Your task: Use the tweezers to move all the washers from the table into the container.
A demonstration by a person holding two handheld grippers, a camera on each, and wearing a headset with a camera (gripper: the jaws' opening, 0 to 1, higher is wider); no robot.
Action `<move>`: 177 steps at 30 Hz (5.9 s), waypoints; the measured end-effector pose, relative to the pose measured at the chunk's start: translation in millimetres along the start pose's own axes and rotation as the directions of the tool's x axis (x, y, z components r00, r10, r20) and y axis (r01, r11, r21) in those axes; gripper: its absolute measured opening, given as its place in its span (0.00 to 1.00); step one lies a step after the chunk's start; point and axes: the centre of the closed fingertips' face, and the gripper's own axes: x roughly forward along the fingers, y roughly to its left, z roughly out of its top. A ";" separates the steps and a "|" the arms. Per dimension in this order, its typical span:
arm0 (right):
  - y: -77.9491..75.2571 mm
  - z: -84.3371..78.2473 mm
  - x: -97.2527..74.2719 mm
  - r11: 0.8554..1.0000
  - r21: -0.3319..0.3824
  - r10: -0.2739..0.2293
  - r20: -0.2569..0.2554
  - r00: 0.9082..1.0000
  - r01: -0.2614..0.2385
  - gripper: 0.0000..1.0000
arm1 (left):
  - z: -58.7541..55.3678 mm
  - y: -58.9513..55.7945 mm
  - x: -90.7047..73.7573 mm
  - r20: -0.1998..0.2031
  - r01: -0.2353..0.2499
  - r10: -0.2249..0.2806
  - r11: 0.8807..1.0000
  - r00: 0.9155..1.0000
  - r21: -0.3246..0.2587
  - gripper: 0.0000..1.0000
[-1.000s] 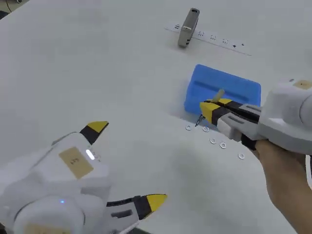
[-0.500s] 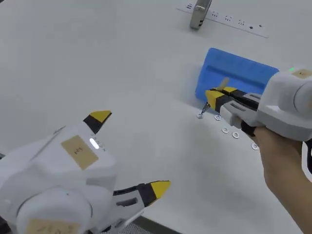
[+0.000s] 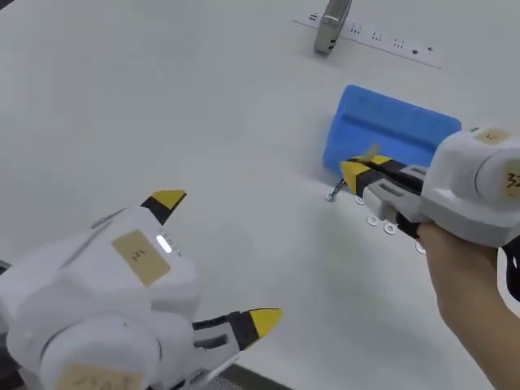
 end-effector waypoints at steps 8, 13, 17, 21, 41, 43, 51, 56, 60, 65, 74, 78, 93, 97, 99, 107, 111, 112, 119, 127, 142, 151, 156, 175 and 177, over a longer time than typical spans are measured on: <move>2.4 -1.9 -2.0 1.000 -0.020 0.011 -0.048 0.999 -0.012 0.00 | -1.5 -0.2 -0.4 -0.003 -0.002 0.002 1.000 1.000 0.015 0.89; 5.5 1.0 -7.4 1.000 -0.005 0.022 -0.056 0.998 -0.023 0.00 | -1.4 -0.8 -0.9 0.002 0.000 0.000 1.000 1.000 0.026 0.90; 10.5 3.1 -16.3 0.999 -0.045 0.023 -0.066 0.998 -0.026 0.00 | -0.7 -2.8 -0.9 0.008 0.005 -0.006 0.999 1.000 0.040 0.93; 15.5 13.6 -27.6 0.998 -0.057 0.022 -0.053 0.998 -0.025 0.00 | -1.0 -2.5 -1.0 0.010 0.002 -0.003 0.999 1.000 0.042 0.96; 0.8 80.0 -51.0 0.995 -0.085 -0.041 0.038 0.998 0.044 0.00 | -0.6 -1.1 -0.5 0.004 -0.017 0.017 0.998 1.000 0.061 0.99; -1.5 82.8 -48.7 0.996 -0.082 -0.044 0.042 0.998 0.047 0.00 | -0.1 -1.5 -0.7 0.008 -0.014 0.013 0.998 1.000 0.057 0.99; -18.5 83.9 -32.2 0.992 -0.089 -0.082 0.034 0.996 0.084 0.00 | -1.1 -3.2 0.3 0.005 -0.004 0.003 0.998 1.000 0.061 0.99; -26.5 81.5 -21.4 0.991 -0.096 -0.090 0.020 0.996 0.092 0.00 | -1.6 -5.0 0.1 0.000 0.003 -0.003 0.998 1.000 0.065 0.99; -34.3 78.3 -9.9 0.990 -0.096 -0.098 0.011 0.995 0.099 0.00 | -2.0 -4.8 0.3 -0.002 0.000 0.000 0.997 1.000 0.072 0.99; -43.8 70.1 5.7 0.992 -0.064 -0.106 -0.005 0.994 0.105 0.00 | -5.8 -5.6 1.4 -0.024 0.005 -0.003 0.997 1.000 0.078 0.99; -56.5 51.7 31.2 0.995 -0.013 -0.103 -0.037 0.994 0.103 0.01 | -8.5 -6.2 2.9 -0.040 0.012 -0.009 0.997 0.999 0.076 0.99; -61.0 45.8 38.1 0.994 -0.006 -0.108 -0.043 0.993 0.108 0.01 | -9.9 -6.4 3.5 -0.048 0.014 -0.010 0.997 0.999 0.079 0.99; -57.7 31.4 43.5 0.993 0.027 -0.110 -0.044 0.993 0.111 0.01 | -10.3 -5.8 4.6 -0.053 0.016 -0.013 0.997 0.999 0.070 0.99; -56.5 31.6 42.1 0.993 0.010 -0.115 -0.044 0.992 0.116 0.02 | -10.9 -5.4 4.7 -0.057 0.012 -0.008 0.997 0.998 0.074 0.99; -58.0 31.3 41.7 0.994 0.012 -0.112 -0.049 0.993 0.113 0.02 | -10.4 -5.0 4.5 -0.053 0.010 -0.006 0.997 0.999 0.073 0.99; -53.2 53.0 22.6 0.993 0.009 -0.114 0.004 0.993 0.114 0.02 | -9.2 -4.7 3.9 -0.046 0.006 -0.002 0.997 0.999 0.077 0.99; -51.2 63.2 9.3 0.993 0.005 -0.116 0.034 0.993 0.116 0.02 | -8.4 -5.2 3.0 -0.042 0.007 -0.004 0.997 0.999 0.075 0.99; -50.7 65.5 4.5 0.993 0.007 -0.117 0.043 0.992 0.117 0.02 | -6.0 -5.9 2.1 -0.029 0.010 -0.008 0.998 1.000 0.068 0.99; -40.5 74.0 -22.8 0.993 0.009 -0.118 0.084 0.990 0.117 0.02 | -4.6 -3.7 1.0 -0.017 -0.001 0.002 0.998 1.000 0.057 0.99; -25.7 70.3 -41.4 0.994 0.010 -0.108 0.099 0.989 0.107 0.02 | -3.7 -2.7 0.0 -0.010 -0.004 0.005 0.999 1.000 0.043 0.97; -25.1 24.5 -39.2 0.991 0.056 -0.126 0.023 0.992 0.125 0.02 | -5.9 -2.8 0.7 -0.023 -0.002 0.003 0.999 1.000 0.042 0.96; -29.2 0.8 -27.0 0.988 0.069 -0.134 -0.029 0.991 0.136 0.02 | -7.5 -2.8 1.7 -0.034 -0.001 0.003 0.999 0.999 0.041 0.95; -32.7 -5.5 -23.9 0.984 0.077 -0.155 -0.035 0.987 0.158 0.02 | -8.0 -3.2 1.8 -0.039 0.002 0.000 0.999 0.999 0.037 0.95; -41.2 -10.6 -21.9 0.972 0.147 -0.182 -0.023 0.983 0.183 0.02 | -10.1 -1.8 2.1 -0.055 -0.005 0.008 0.999 0.998 0.047 0.94; -40.8 -12.0 -22.4 0.973 0.140 -0.183 -0.022 0.983 0.185 0.02 | -10.4 -1.9 2.1 -0.057 -0.005 0.007 0.999 0.998 0.048 0.93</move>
